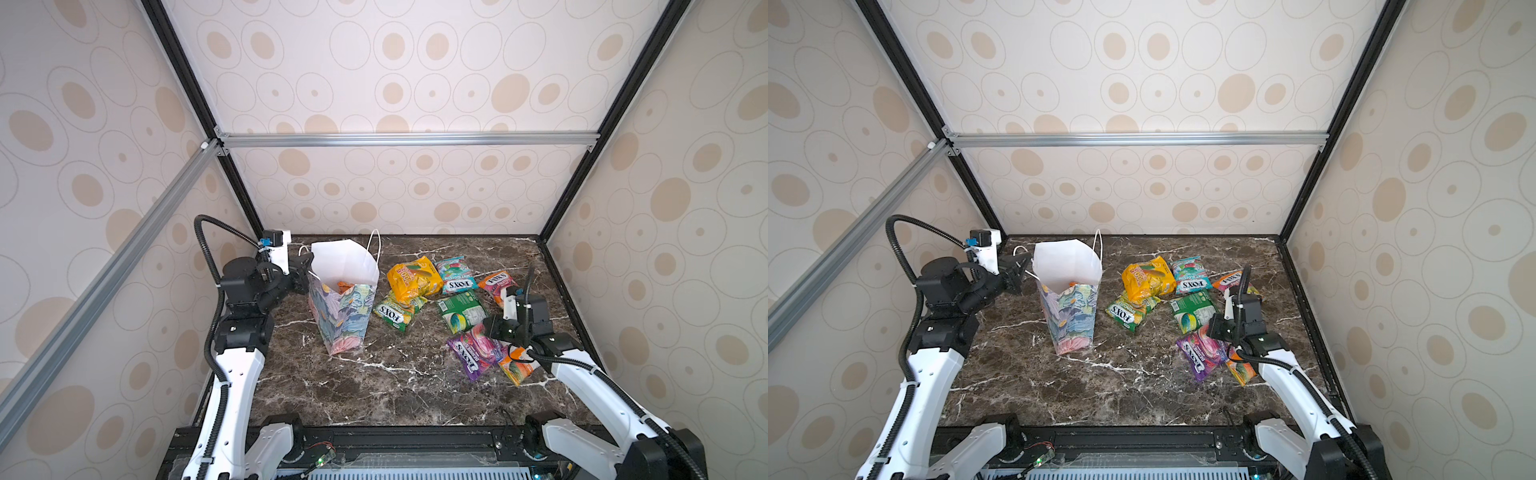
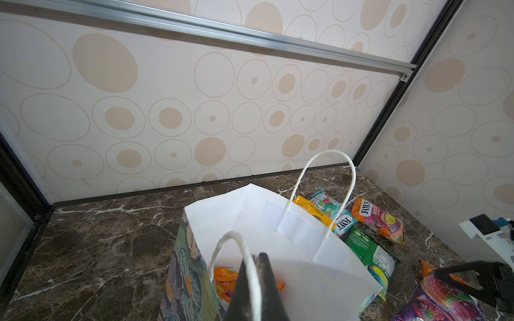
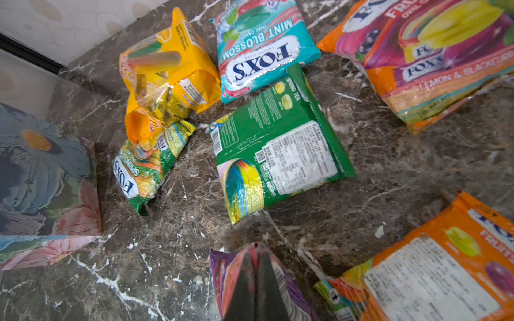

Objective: Place the snacks into the paper bag
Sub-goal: 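Close the right gripper on the purple packet and lift it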

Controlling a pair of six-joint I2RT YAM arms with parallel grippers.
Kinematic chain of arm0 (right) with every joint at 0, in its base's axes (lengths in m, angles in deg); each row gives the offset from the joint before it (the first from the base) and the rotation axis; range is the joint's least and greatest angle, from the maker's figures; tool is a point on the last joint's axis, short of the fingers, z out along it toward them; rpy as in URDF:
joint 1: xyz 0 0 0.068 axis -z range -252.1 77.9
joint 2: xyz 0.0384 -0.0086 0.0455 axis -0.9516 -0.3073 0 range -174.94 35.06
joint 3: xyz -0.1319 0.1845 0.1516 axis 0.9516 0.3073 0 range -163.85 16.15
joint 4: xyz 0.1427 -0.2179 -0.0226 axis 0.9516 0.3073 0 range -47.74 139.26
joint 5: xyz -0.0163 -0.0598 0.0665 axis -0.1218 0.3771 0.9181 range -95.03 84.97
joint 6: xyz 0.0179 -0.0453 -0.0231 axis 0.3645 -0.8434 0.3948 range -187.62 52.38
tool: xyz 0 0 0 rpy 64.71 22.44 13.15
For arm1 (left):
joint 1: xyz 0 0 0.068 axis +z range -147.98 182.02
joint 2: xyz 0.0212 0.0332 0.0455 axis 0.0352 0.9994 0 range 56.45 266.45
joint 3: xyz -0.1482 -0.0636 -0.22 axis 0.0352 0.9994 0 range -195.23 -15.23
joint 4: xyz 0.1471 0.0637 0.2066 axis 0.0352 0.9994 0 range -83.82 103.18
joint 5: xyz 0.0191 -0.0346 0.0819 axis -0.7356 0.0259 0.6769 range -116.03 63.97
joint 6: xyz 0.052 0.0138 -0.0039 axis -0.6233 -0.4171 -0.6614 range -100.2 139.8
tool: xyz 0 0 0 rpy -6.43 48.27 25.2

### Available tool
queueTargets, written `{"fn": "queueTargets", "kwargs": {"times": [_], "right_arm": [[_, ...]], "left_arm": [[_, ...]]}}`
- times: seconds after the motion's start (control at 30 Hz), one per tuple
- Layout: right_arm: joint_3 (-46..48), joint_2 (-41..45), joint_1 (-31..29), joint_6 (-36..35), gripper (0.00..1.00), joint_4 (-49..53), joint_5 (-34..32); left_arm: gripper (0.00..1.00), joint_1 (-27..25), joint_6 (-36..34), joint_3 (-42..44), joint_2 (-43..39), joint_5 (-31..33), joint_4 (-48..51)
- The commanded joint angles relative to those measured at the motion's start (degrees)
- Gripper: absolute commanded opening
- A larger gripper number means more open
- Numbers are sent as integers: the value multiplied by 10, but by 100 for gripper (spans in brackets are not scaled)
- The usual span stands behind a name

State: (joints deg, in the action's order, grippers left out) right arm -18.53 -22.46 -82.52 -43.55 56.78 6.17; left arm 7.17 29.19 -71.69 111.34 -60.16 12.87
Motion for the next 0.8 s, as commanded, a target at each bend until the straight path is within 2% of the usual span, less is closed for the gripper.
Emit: {"fn": "queueTargets", "kwargs": {"times": [0.0, 0.77], "right_arm": [[-11, 22, 4, -13, 0, -31, 23], [-40, 38, 2, -13, 0, -16, 37]], "left_arm": [[0, 5, -14, -2, -10, 0, -4], [0, 5, -14, -2, -10, 0, -5]]}}
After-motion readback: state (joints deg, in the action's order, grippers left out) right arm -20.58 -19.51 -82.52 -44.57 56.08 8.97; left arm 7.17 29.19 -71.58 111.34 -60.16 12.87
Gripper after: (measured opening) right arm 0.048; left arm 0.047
